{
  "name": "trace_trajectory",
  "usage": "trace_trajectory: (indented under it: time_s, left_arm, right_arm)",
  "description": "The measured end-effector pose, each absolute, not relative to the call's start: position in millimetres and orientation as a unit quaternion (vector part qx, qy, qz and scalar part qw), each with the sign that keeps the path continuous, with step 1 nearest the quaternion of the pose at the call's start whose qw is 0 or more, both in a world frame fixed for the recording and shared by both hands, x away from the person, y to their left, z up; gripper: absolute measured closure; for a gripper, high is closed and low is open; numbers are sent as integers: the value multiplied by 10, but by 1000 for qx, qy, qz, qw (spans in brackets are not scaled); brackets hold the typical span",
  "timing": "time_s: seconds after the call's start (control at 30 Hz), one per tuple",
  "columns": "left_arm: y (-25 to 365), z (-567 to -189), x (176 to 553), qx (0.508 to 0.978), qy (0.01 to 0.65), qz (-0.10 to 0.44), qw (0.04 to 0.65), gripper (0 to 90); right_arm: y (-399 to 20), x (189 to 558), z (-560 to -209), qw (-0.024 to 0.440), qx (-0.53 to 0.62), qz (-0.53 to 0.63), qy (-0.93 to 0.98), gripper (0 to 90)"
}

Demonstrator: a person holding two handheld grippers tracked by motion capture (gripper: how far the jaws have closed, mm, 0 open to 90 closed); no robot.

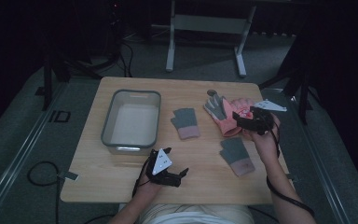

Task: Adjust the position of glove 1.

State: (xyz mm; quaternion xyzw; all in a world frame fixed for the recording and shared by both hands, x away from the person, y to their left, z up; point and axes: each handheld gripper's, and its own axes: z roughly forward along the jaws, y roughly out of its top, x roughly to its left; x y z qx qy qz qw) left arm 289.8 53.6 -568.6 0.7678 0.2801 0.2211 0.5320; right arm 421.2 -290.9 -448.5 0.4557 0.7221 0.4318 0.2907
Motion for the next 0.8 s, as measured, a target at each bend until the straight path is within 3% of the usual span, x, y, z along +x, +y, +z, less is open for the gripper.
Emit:
trace_trajectory:
  time_s: [0.8]
  left_arm:
    - [528,-5686,2891,770,276,221,532,18]
  right_arm:
    - [-2135,4449,-4642,234,393,453,766,233]
